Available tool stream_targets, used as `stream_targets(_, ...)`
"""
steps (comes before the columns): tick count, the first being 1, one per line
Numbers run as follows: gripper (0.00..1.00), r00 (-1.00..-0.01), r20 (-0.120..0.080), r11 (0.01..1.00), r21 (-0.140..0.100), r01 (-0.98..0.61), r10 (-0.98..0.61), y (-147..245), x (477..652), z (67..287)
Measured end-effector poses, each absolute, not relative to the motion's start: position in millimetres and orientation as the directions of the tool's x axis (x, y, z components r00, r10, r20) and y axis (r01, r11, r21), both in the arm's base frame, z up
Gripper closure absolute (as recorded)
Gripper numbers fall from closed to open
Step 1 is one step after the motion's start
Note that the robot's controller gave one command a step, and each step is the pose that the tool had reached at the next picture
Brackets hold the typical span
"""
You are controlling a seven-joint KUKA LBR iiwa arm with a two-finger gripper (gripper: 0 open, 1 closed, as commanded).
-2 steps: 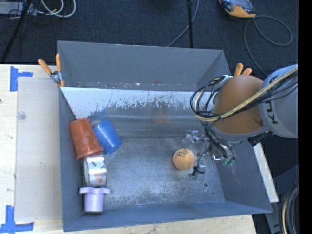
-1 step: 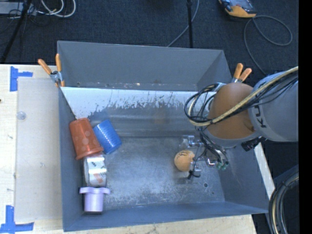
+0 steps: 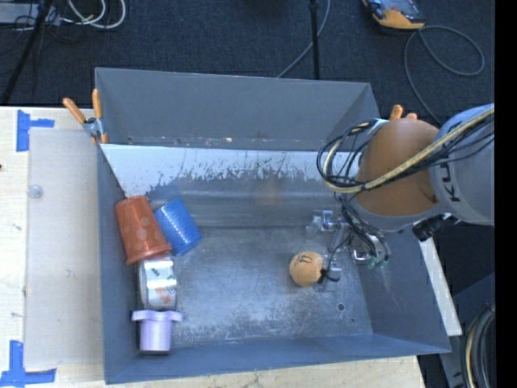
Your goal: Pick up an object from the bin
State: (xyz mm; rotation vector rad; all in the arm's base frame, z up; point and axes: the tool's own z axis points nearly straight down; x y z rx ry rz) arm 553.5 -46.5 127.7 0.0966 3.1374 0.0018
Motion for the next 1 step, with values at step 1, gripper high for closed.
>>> stream_targets(1, 0.00, -0.998, 0.005, 0.998, 0.001, 0.057, 0.057, -43.5, 561.0, 79.4)
